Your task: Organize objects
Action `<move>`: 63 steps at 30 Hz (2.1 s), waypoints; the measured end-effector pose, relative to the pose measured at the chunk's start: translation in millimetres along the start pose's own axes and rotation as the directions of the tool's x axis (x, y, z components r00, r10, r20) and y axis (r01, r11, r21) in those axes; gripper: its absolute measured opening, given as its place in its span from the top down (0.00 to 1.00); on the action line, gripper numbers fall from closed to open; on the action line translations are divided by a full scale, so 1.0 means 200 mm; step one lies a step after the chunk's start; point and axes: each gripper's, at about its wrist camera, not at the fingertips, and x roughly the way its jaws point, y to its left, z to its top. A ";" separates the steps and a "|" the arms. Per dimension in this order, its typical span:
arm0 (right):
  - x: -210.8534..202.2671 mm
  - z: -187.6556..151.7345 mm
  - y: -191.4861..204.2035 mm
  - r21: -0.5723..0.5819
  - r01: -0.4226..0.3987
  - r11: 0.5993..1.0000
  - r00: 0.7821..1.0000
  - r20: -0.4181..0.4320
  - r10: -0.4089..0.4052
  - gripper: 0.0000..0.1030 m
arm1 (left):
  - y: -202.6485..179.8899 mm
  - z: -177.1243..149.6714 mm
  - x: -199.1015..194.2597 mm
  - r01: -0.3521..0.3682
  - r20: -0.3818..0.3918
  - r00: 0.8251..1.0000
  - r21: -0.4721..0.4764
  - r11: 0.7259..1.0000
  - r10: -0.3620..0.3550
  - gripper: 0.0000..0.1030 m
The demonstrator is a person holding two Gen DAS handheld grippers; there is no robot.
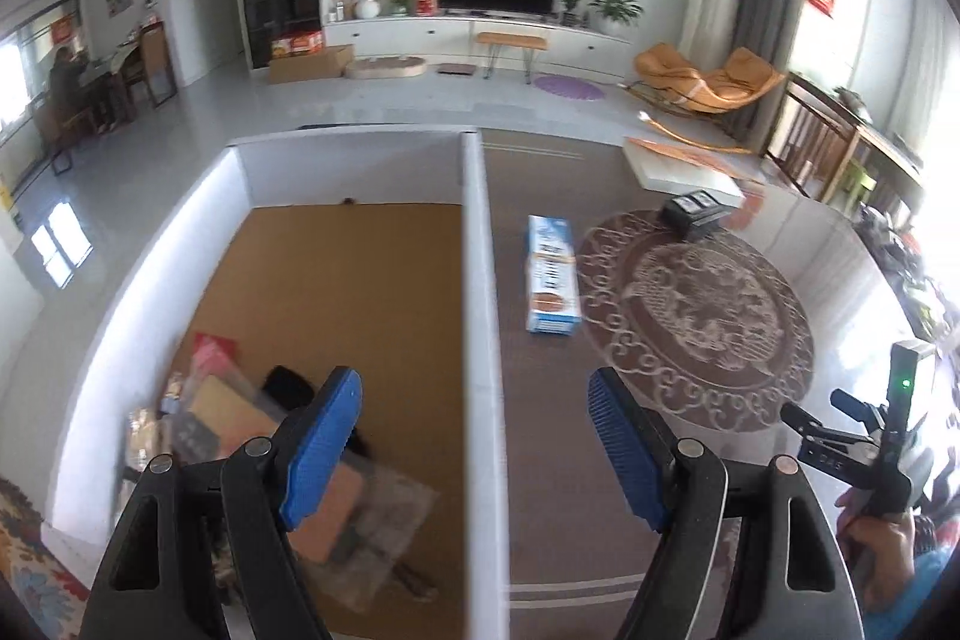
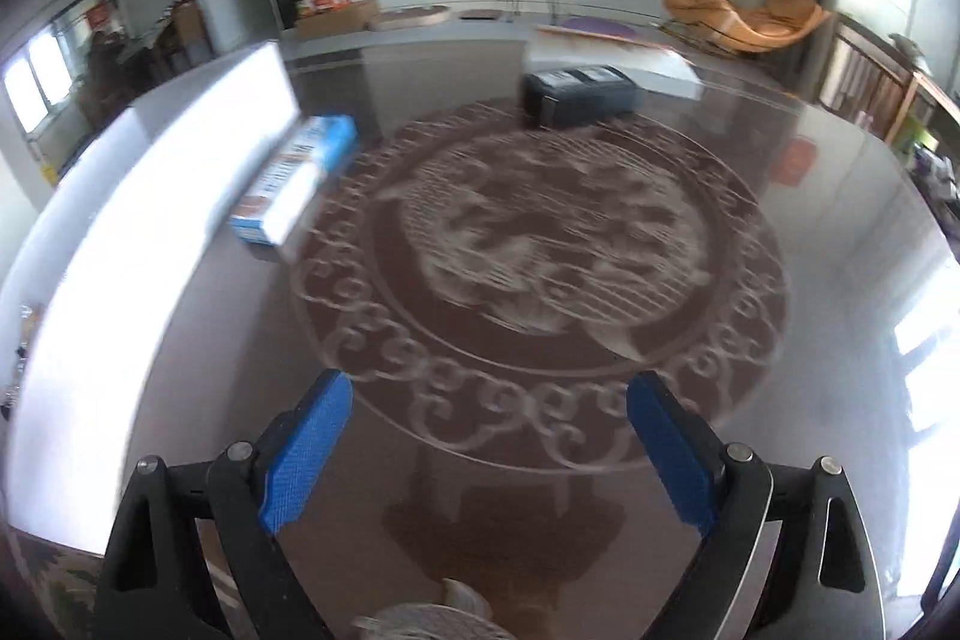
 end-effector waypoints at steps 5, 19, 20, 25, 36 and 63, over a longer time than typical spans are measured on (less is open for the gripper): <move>-0.06 -0.14 -0.31 0.101 0.153 0.983 0.987 0.027 -0.157 0.09 | -0.42 -0.07 0.10 0.108 -0.079 0.992 0.131 0.985 -0.098 0.25; 0.08 -0.18 -0.45 0.123 0.180 0.976 0.984 -0.036 -0.177 0.09 | -0.89 -0.39 0.35 0.106 -0.184 0.982 0.359 0.927 -0.041 0.25; 0.11 -0.18 -0.46 0.132 0.172 0.976 0.985 -0.039 -0.168 0.09 | -0.91 -0.42 0.38 0.094 -0.187 0.982 0.385 0.918 -0.023 0.25; 0.12 -0.19 -0.48 0.154 0.171 0.973 0.985 -0.038 -0.167 0.09 | -0.95 -0.38 0.46 0.052 -0.153 0.988 0.426 0.903 0.015 0.25; 0.13 -0.20 -0.49 0.178 0.155 0.972 0.988 -0.028 -0.152 0.08 | -0.57 0.36 1.04 -0.209 -0.133 0.963 0.178 0.961 0.234 0.25; 0.15 -0.19 -0.47 0.161 0.142 0.977 0.990 -0.040 -0.137 0.00 | -0.54 0.20 1.24 -0.054 -0.147 0.987 0.033 0.998 0.059 0.60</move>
